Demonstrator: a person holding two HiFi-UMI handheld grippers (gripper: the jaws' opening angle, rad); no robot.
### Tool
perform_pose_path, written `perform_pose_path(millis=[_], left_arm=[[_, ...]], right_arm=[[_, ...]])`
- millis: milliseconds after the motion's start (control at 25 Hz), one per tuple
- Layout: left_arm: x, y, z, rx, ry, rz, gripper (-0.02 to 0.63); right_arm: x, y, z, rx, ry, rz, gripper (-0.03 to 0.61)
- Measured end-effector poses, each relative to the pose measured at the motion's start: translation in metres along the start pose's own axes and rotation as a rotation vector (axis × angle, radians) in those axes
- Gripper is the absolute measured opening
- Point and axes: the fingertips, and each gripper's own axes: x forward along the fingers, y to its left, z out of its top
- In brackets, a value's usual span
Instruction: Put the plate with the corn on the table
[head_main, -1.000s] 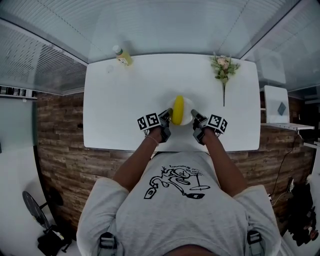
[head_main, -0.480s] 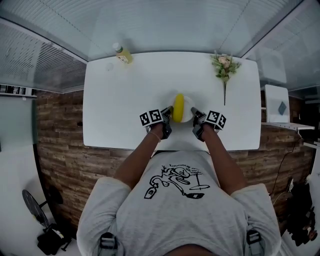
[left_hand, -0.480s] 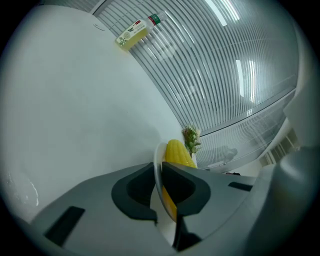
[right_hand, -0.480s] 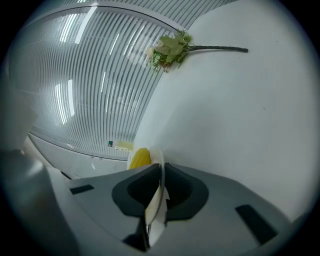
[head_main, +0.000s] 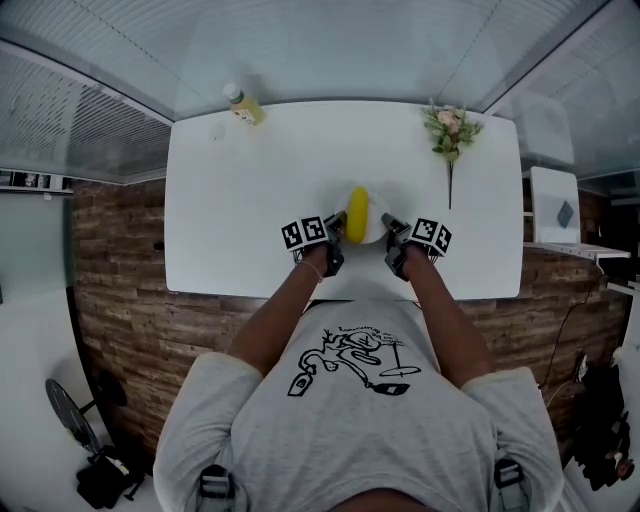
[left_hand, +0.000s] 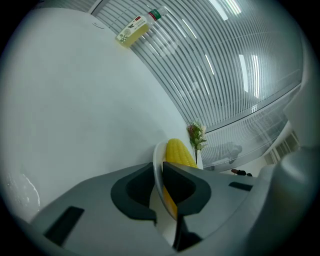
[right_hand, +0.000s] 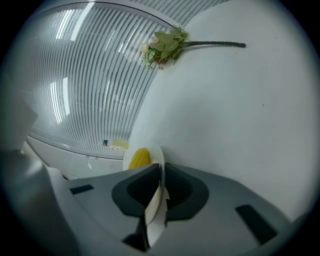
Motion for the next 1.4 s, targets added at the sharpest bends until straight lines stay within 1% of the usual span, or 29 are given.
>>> perform_pose_path(millis=[200, 440, 600, 800, 1040, 1240, 1400], left_arm=[[0.002, 0.007, -0.004, -0.001, 0.017, 0.032, 0.054], [0.003, 0.007, -0.005, 0.031, 0.042, 0.075, 0.055], [0.003, 0.006, -0.006, 0.066, 0.05, 0.093, 0.06], [0.002, 0.006, -0.006, 0.115, 0.065, 0.114, 0.066], [-0.004, 0.011, -0.006, 0.194, 0.062, 0.167, 0.075], [-0.007, 0.013, -0.006, 0.225, 0.066, 0.184, 0.074], [-0.007, 0.014, -0.006, 0.257, 0.073, 0.201, 0.067]], right_arm=[[0.002, -0.004, -0.001, -0.005, 0.014, -0.017, 0.041], [0.002, -0.009, -0.004, 0.006, 0.021, -0.031, 0.048], [0.002, -0.012, -0.005, 0.005, 0.026, -0.05, 0.053], [0.003, -0.012, -0.005, -0.023, 0.032, -0.074, 0.058], [0.002, -0.013, -0.004, -0.062, 0.035, -0.096, 0.06], [0.002, -0.012, -0.003, -0.115, 0.039, -0.117, 0.064], [0.002, -0.011, -0.004, -0.177, 0.06, -0.153, 0.072]])
